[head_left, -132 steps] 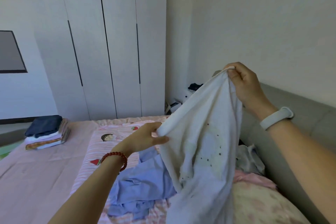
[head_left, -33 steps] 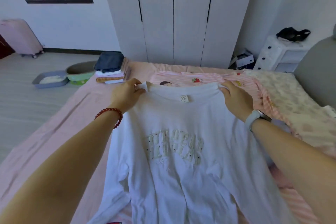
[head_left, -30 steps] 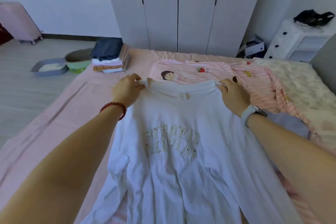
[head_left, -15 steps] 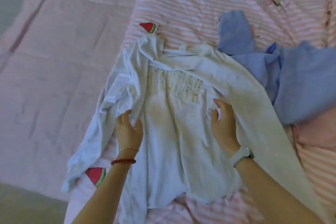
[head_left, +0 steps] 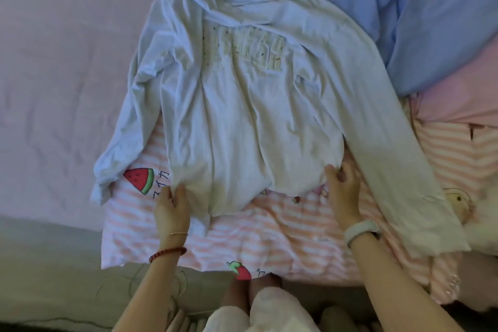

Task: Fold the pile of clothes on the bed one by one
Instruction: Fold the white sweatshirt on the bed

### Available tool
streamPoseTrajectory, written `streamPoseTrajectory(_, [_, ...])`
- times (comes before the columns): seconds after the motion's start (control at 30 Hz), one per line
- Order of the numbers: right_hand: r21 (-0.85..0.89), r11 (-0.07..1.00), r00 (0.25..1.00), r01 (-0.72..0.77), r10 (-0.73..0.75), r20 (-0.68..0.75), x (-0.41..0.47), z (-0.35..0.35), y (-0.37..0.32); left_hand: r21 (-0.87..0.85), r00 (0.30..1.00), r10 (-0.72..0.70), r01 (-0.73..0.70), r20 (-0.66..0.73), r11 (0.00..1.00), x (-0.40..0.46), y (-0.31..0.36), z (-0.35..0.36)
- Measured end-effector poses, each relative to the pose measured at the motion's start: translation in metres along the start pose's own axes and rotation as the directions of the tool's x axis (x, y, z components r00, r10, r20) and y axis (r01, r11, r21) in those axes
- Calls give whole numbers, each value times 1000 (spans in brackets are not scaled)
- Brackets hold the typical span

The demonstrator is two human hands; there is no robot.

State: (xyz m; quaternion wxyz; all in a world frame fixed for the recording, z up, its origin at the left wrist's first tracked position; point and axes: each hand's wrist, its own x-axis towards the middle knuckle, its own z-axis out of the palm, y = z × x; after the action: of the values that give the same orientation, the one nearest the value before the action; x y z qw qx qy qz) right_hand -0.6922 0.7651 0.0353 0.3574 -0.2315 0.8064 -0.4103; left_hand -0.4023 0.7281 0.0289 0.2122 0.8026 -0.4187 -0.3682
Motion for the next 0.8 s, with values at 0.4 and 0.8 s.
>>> streamPoseTrajectory(0.4, [-100,994,998,-32,37,46,-8,-83,-63,10,986,-7,6,168,1000,19,30,-97])
streamPoseTrajectory(0.8, [-291,917,935,-273,325,145,-51,-68,34,293,1000,-9,8,2,956,-10,-45,-48])
